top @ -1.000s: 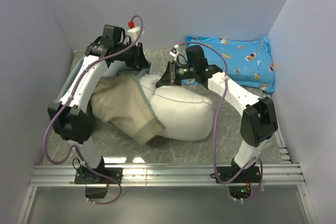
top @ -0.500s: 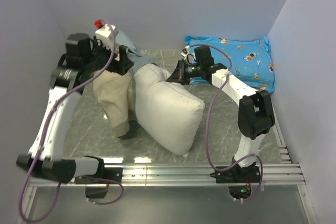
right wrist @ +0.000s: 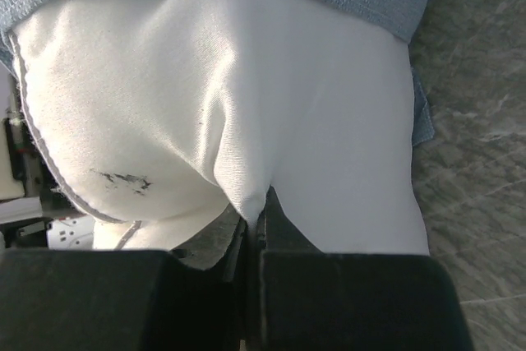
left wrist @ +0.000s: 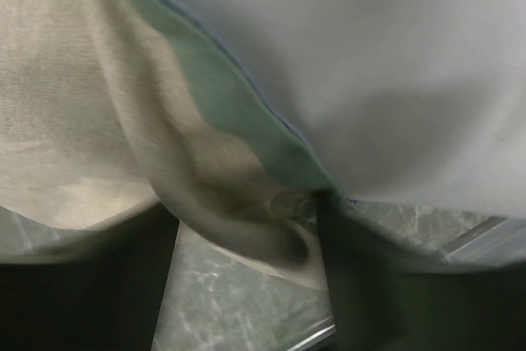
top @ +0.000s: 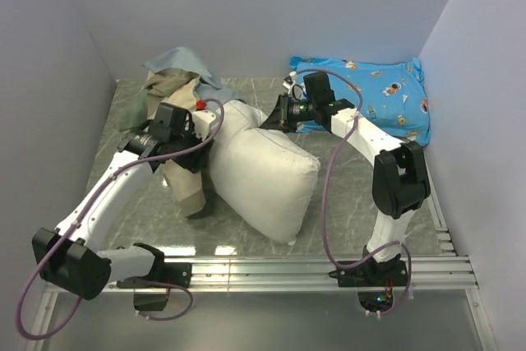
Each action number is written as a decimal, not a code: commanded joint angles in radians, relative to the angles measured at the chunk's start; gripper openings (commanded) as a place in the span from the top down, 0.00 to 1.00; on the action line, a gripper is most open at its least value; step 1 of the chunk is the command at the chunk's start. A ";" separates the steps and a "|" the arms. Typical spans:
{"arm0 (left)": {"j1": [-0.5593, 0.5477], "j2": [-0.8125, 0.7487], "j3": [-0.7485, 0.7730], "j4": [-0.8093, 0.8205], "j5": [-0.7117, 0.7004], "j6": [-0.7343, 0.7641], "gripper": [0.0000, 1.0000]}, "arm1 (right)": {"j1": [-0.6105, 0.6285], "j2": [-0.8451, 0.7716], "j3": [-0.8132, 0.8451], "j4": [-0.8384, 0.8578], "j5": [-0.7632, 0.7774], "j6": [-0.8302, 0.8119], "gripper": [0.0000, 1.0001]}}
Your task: Put the pillow into the pillowcase
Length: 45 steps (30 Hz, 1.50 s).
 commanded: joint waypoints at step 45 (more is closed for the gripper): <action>0.066 0.659 0.685 0.384 0.474 -0.350 1.00 | -0.503 0.084 0.537 -0.735 0.187 -0.688 0.02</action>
